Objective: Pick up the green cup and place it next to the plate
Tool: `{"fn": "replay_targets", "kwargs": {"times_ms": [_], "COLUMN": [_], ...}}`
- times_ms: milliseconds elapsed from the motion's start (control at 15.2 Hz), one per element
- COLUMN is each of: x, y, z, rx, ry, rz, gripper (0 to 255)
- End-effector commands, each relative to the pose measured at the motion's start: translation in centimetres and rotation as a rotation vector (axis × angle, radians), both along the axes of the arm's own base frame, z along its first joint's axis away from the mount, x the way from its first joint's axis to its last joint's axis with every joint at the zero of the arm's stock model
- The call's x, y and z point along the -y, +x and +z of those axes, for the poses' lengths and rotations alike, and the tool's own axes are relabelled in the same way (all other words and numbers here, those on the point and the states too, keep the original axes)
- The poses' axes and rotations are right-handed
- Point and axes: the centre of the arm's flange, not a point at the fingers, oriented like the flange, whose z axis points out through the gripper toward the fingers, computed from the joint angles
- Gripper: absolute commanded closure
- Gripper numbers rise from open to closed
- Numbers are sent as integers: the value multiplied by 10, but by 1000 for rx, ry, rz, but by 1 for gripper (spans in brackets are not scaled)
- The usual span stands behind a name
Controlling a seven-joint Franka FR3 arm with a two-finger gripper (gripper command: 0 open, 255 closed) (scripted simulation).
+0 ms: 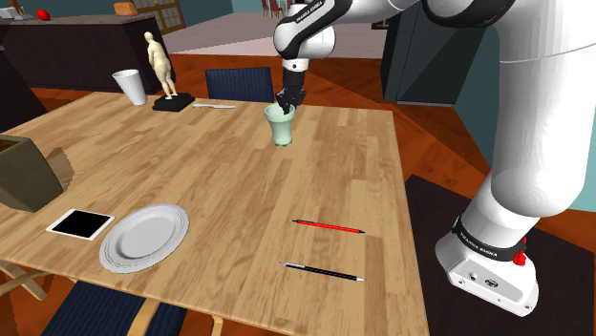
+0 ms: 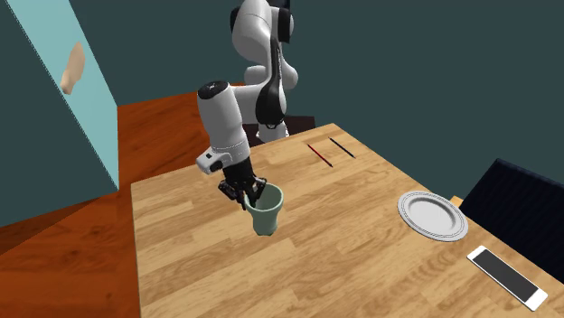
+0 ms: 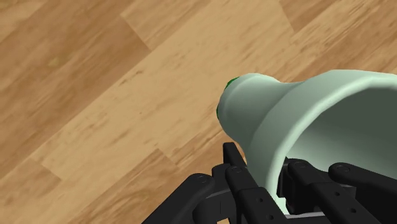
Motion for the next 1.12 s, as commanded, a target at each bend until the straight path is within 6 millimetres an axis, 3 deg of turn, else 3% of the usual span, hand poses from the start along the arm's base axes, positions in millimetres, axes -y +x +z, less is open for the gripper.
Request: {"fn": "replay_targets", "kwargs": {"times_ms": [0,1056], "x": [0,0], "y": [0,0], "z": [8,93], "rx": [0,0], "ry": [0,0], "rz": [0,0], "gripper": [255,255]}}
